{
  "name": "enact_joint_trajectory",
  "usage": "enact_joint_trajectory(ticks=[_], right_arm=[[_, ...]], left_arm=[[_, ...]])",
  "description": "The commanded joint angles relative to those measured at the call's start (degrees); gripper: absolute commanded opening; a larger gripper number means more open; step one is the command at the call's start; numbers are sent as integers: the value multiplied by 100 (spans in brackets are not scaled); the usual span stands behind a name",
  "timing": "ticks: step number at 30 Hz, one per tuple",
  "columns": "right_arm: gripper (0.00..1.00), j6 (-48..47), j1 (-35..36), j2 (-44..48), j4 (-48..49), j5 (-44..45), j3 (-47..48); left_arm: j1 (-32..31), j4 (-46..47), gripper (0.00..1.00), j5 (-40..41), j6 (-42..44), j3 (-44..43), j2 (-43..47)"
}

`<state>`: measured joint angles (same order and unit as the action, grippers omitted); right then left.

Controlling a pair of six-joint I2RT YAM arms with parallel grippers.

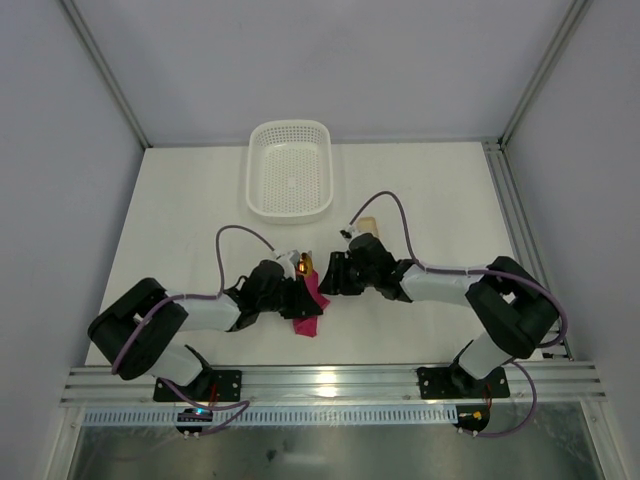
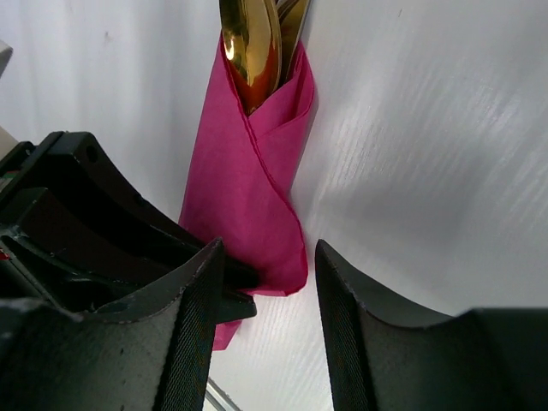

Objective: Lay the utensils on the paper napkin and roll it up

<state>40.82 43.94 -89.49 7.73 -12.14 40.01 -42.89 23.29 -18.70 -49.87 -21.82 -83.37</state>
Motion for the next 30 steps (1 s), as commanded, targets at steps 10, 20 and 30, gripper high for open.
enact_joint_trajectory(ticks=[10, 20, 30], right_arm=[[47, -285, 202, -437, 27, -395, 165], [29, -425, 439, -622, -254, 282, 42], [13, -461, 528, -648, -377, 739, -116]], left_arm=[[-70, -272, 31, 6, 170, -252, 128], [-79, -483, 35, 77, 135, -357, 348], [-61, -1054, 44, 183, -32, -735, 892]])
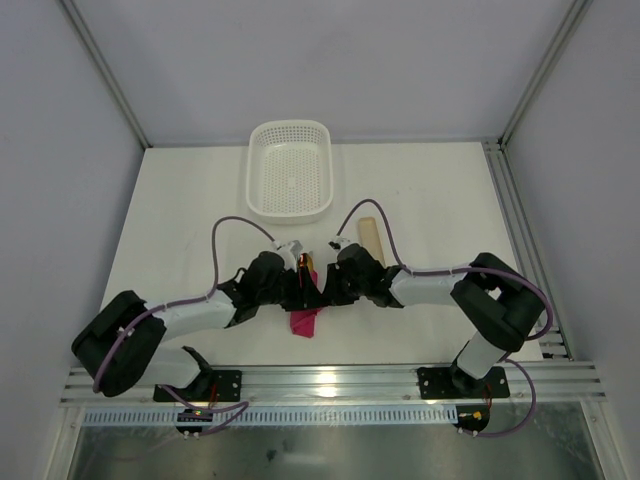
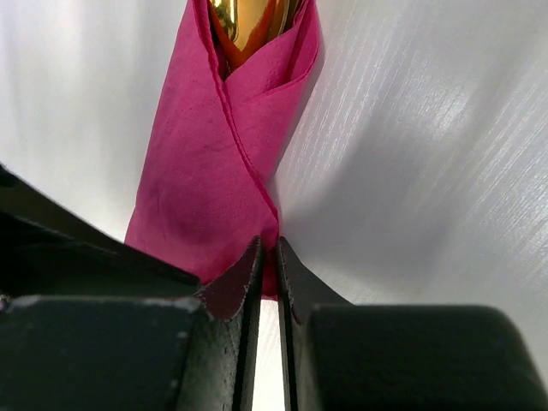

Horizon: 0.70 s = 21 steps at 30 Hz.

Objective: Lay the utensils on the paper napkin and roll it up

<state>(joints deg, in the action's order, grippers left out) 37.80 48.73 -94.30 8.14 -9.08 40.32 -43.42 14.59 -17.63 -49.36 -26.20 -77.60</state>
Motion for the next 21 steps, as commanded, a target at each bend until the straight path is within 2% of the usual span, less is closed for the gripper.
enact_joint_trajectory(ticks=[1, 4, 9, 14, 21], right_arm=[[13, -168, 49, -124, -419, 468, -164], [13, -185, 49, -54, -410, 495, -217], [13, -168, 58, -9, -410, 513, -217], [13, -133, 58, 70, -427, 530, -235], [13, -98, 66, 79, -463, 574, -226]], left_arm=[[-17, -245, 43, 101, -100, -316, 377], [-17, -745, 42, 330, -100, -395, 623], [-17, -2001, 26, 1085, 41, -553, 896], [-26, -2241, 7, 902, 76, -492, 887], [-79, -2136, 2, 743, 6, -255, 984]])
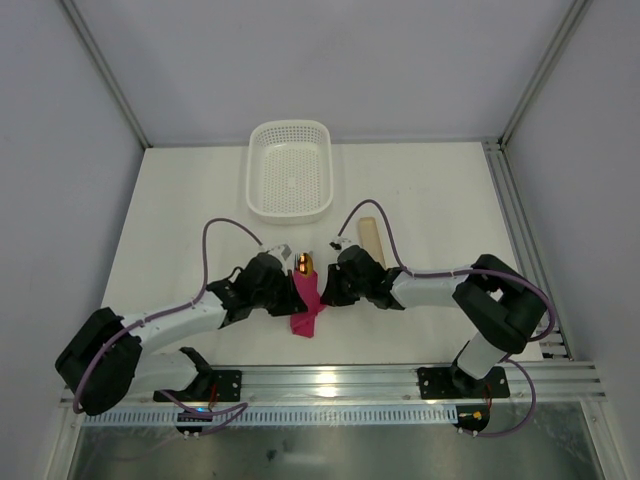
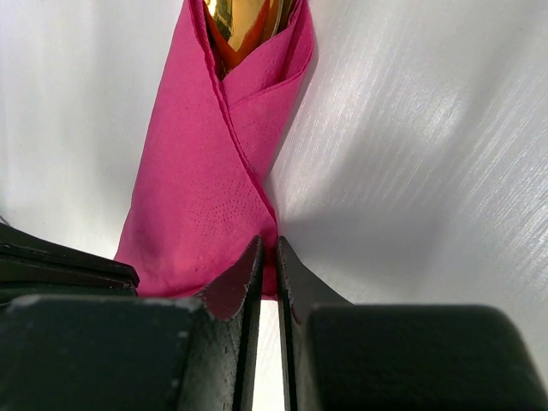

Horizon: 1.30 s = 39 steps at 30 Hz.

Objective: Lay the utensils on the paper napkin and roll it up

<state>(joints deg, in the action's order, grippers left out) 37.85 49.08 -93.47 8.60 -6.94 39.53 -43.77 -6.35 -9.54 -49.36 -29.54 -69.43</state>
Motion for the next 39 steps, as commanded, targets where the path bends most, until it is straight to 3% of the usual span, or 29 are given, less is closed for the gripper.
enact_joint_trajectory(ticks=[1, 21, 30, 39], right_arm=[[13, -102, 31, -4, -509, 369, -156], [14, -76, 31, 48, -596, 378, -112], [28, -163, -12, 312, -799, 185, 239], [45, -488, -144, 22, -52, -483, 363]], left_arm=[[-70, 36, 1, -109, -3, 97, 201], [-580, 591, 1, 40, -214, 528, 79], [-694, 609, 1, 198, -214, 546, -132], [-738, 609, 1, 304, -214, 598, -141]])
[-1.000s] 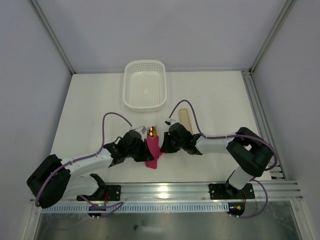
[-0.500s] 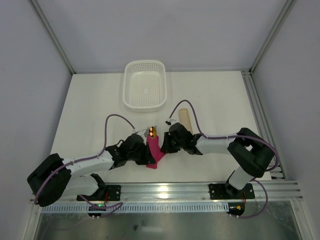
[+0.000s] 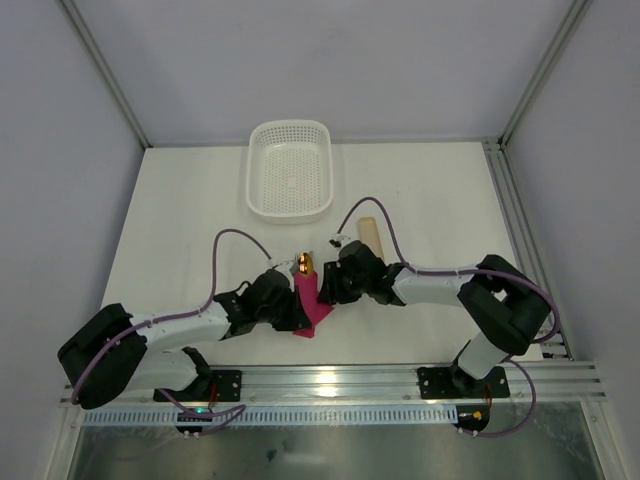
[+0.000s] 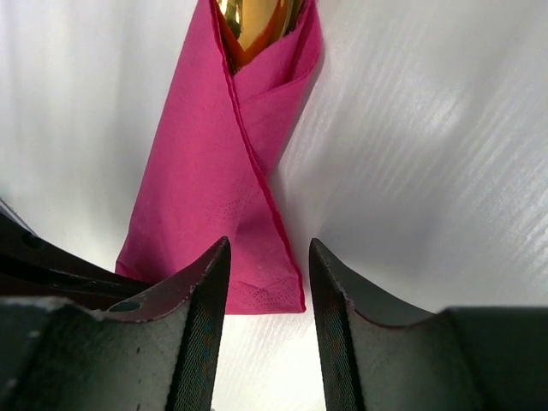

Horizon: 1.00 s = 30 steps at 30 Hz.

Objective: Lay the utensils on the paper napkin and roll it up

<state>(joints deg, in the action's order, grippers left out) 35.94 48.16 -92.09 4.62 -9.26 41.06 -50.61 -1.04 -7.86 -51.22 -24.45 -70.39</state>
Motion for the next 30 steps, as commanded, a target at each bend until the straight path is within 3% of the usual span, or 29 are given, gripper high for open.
enact_joint_trajectory(ticks=[1, 19, 30], right_arm=[[45, -359, -79, -142, 399, -296, 227], [46, -1125, -228, -871, 399, -1008, 518], [25, -984, -228, -564, 540, -885, 78]], left_arm=[[-46, 77, 1, 135, -37, 107, -36], [-63, 218, 1, 162, -54, 142, -80], [-63, 183, 1, 285, -204, 133, 34]])
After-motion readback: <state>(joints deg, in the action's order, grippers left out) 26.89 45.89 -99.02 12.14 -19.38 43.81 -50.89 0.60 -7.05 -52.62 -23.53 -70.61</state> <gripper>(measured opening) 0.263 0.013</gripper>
